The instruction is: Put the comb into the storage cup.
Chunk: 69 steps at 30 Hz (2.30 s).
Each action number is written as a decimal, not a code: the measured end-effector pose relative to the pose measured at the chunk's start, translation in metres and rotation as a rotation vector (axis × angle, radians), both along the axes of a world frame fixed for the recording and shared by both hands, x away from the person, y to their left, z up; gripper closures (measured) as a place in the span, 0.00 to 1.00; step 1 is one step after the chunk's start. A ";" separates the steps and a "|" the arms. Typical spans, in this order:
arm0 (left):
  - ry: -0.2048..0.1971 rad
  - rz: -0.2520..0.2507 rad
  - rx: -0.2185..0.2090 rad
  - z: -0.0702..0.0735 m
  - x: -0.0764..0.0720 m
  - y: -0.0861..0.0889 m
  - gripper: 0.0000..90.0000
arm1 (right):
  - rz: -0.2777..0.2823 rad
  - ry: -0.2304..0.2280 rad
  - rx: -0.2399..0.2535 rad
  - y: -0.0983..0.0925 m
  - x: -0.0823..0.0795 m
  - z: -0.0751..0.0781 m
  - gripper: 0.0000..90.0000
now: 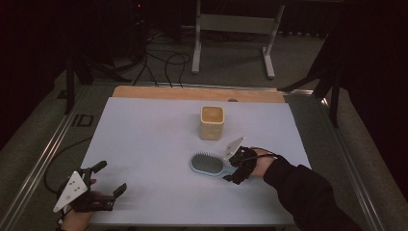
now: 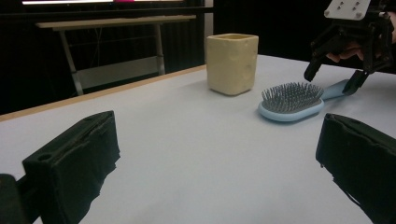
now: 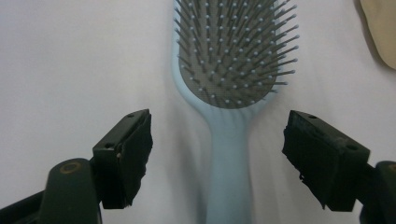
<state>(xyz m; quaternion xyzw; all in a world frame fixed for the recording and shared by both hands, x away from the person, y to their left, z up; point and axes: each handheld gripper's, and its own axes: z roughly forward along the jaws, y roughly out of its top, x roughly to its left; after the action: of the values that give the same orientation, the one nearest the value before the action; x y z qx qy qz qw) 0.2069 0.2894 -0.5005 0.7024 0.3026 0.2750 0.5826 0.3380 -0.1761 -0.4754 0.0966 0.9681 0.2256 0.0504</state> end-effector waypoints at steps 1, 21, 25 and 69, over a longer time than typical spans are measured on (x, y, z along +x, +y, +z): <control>0.000 0.001 0.001 0.000 0.000 0.000 0.00 | -0.003 -0.002 -0.008 0.001 0.000 0.000 0.26; -0.003 -0.001 -0.002 0.000 0.000 0.000 0.00 | -0.006 0.000 -0.162 0.015 0.004 -0.009 0.50; -0.004 -0.003 -0.004 0.000 0.000 0.001 0.00 | -0.006 0.008 -0.185 0.018 0.005 -0.008 0.53; -0.001 -0.005 -0.005 -0.001 0.000 0.000 0.00 | -0.015 -0.007 -0.253 0.028 0.006 -0.012 0.78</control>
<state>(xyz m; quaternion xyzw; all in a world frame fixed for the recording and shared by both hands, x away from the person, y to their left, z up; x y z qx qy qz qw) 0.2072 0.2898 -0.5012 0.7016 0.3011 0.2732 0.5852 0.3439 -0.1485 -0.4870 0.0958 0.9879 0.1017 0.0670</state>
